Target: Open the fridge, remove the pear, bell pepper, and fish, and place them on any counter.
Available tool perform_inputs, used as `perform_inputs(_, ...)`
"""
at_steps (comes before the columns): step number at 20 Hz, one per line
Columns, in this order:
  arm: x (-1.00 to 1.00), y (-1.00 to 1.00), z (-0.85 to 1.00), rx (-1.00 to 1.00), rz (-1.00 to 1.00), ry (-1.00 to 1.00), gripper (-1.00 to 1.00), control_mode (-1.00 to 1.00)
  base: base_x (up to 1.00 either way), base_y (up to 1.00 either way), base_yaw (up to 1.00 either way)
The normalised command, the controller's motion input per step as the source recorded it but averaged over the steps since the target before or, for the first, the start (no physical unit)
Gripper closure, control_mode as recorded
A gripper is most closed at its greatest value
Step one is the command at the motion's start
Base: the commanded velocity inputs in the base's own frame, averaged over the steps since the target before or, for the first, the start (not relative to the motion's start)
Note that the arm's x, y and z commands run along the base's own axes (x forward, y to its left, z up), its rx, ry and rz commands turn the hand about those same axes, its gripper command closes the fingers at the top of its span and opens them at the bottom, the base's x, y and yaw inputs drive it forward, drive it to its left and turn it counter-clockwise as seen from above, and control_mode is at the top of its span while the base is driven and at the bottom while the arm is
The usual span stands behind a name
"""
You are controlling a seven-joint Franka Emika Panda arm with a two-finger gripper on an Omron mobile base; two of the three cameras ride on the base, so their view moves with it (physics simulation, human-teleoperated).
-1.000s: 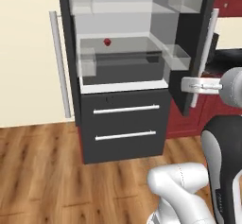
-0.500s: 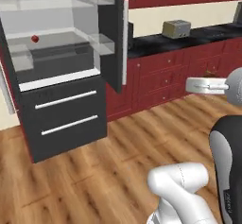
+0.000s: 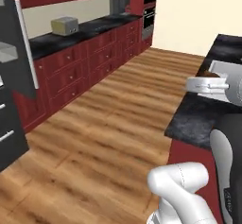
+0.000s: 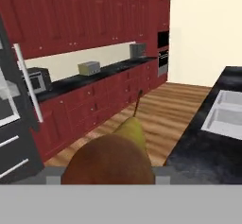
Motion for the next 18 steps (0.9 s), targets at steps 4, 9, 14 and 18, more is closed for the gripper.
perform_inputs(4, 0.00, 0.00, 0.00, 0.00, 0.00, 0.00, 1.00, 1.00, -1.00, 0.22, -0.77)
perform_inputs(9, 0.00, 0.00, 0.00, 0.00, 0.00, 0.00, 1.00, 1.00, -0.74, -0.20, -0.72)
perform_inputs(14, 0.00, 0.00, 0.00, 0.00, 0.00, 0.00, 1.00, 1.00, -0.04, -0.40, -0.58)
perform_inputs(18, 0.00, 0.00, 0.00, 0.00, 0.00, 0.00, 1.00, 1.00, 0.56, -0.10, -0.43)
